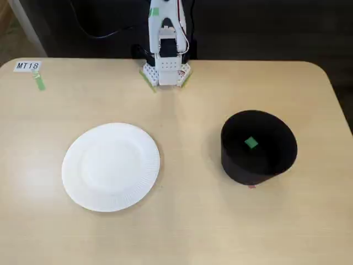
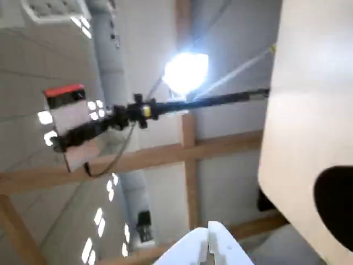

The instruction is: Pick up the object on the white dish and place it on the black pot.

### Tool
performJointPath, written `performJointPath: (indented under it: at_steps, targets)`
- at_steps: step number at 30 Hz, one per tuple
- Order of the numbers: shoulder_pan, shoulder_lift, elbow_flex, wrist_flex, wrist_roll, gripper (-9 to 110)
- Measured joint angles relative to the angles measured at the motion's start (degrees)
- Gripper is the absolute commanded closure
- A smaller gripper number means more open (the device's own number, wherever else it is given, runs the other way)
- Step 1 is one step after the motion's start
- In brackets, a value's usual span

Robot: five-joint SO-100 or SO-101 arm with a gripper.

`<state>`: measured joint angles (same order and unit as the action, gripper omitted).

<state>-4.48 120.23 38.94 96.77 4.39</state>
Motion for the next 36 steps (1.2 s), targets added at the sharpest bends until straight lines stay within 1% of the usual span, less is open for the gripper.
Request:
performJointPath:
  at_steps: [2,4,8,10,13,18,21,27,36]
  targets:
    - [-0.62,1.23,4.31,-1.05,-0.26,101]
    - [-0.7,5.8,11.78,-5.27,-0.44,101]
    - [-1.67,22.24,35.51,-22.06,1.49,101]
    - [-1.05,27.77,50.36,-29.44,2.11,101]
    - [-0.62,31.55,67.68,-35.6,2.37,101]
    - [-1.05,41.48,87.19,-44.74,2.11,101]
    - [-0.79,45.26,98.09,-47.81,1.14,101]
    - [-0.53,54.49,112.76,-49.13,-0.18,101]
    - [-0.53,63.28,124.8,-48.78,-1.49,101]
